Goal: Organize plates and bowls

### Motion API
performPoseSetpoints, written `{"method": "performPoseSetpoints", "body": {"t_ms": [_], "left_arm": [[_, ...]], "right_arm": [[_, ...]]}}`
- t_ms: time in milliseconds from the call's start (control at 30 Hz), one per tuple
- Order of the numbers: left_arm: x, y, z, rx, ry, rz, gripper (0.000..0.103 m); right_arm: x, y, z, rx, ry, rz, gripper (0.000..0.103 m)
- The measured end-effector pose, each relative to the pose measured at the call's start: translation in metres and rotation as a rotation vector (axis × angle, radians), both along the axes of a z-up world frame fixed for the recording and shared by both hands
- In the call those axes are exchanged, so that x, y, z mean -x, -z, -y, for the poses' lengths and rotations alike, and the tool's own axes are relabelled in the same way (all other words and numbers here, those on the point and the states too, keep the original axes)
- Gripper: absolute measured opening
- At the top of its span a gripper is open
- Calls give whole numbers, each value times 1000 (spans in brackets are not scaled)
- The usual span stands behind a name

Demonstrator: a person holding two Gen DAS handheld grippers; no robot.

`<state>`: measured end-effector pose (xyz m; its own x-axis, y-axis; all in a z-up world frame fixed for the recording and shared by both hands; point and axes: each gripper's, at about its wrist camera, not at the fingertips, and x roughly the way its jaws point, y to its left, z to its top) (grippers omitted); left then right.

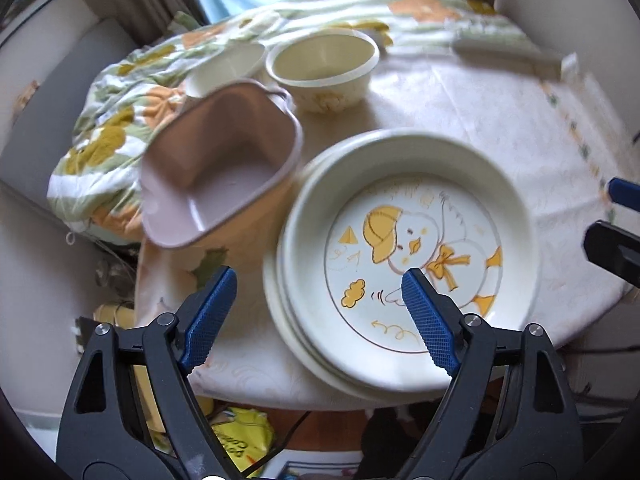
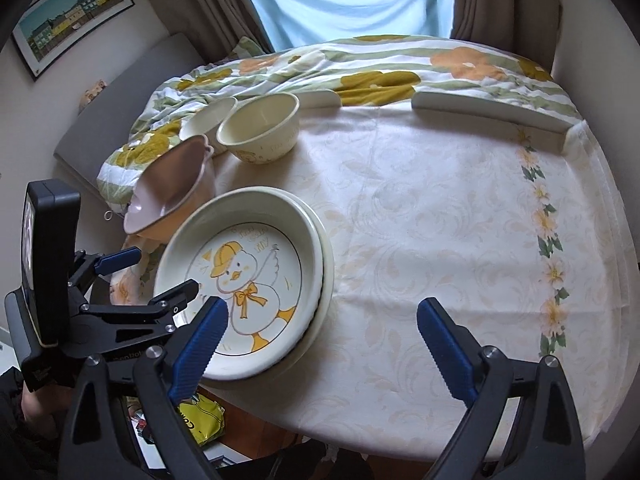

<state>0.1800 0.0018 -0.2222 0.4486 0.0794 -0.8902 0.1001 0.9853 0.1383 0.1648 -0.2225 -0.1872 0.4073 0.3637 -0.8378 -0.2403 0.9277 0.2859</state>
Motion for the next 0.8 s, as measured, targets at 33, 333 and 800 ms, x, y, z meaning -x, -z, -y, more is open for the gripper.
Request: {"method": "performPoseSetpoints", "body": {"t_ms": [33,333,800], "left_arm": [[1,-7,-4,8,-19,12,84],[19,-94,-83,172,-310,261,103],[-54,-4,-166,382,-459,73,97]], "right_arm": [[-2,-7,-1,-4,-22,21,94],[-48,-50,-37,-122,-258,137,102],[-140,19,-150,-125,-350,-146,102]]}}
